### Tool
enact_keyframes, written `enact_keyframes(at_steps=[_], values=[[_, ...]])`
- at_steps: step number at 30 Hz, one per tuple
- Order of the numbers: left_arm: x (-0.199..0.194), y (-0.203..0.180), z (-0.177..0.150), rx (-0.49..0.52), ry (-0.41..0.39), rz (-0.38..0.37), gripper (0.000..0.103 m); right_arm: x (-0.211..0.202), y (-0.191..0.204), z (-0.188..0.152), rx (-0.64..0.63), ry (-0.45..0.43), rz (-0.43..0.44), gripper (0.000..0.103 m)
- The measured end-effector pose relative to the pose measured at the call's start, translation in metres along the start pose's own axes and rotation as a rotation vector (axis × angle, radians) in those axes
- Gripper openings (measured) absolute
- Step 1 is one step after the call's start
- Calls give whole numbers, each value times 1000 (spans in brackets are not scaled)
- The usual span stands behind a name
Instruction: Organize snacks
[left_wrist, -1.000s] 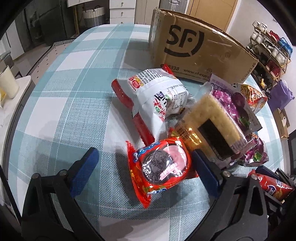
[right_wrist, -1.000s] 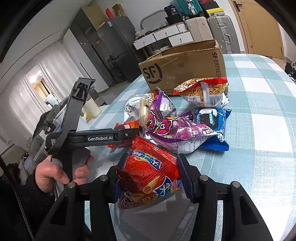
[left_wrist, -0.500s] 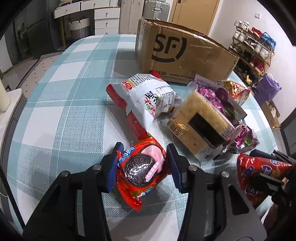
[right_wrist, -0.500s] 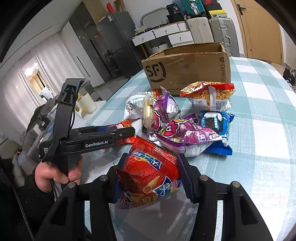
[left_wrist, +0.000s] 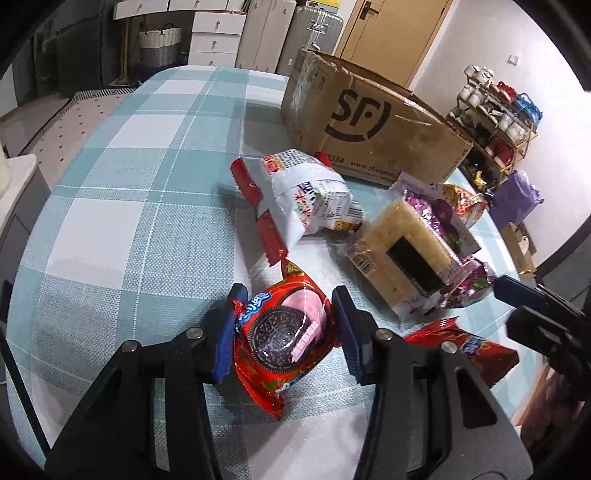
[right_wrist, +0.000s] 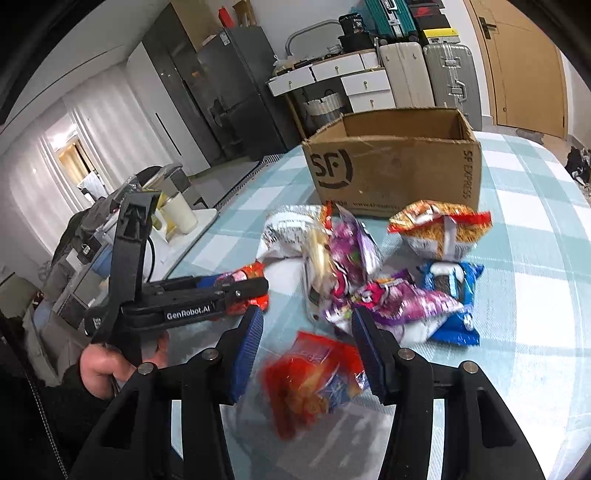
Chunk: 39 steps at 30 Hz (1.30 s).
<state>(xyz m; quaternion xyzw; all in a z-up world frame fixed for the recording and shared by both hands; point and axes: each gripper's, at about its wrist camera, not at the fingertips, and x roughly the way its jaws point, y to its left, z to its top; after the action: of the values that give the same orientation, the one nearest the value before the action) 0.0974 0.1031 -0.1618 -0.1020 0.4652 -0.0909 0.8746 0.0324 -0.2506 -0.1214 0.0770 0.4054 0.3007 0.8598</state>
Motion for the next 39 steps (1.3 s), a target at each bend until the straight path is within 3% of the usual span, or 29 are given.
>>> enact_keyframes(at_steps=[7, 15, 18, 20, 22, 27, 33, 39], values=[[3, 2, 0, 2, 9, -18, 45, 15, -1, -9, -16, 53, -19, 52], [0, 0, 1, 6, -2, -24, 45, 4, -2, -17, -33, 30, -54, 54], [-3, -1, 0, 7, -7, -19, 45, 1, -1, -22, -47, 31, -62, 62], [-4, -1, 0, 7, -8, -13, 45, -3, 1, -26, -58, 22, -53, 75], [-5, -1, -1, 6, -6, -6, 45, -5, 2, -29, -67, 18, -52, 78], [-9, -2, -2, -4, -10, 5, 45, -1, 5, -37, -82, 37, -27, 81], [-20, -1, -5, -4, -31, 1, 45, 24, 2, -48, -74, 121, -60, 81], [-25, 2, -5, -10, -42, -25, 45, 36, 6, -51, -90, 146, -91, 81]])
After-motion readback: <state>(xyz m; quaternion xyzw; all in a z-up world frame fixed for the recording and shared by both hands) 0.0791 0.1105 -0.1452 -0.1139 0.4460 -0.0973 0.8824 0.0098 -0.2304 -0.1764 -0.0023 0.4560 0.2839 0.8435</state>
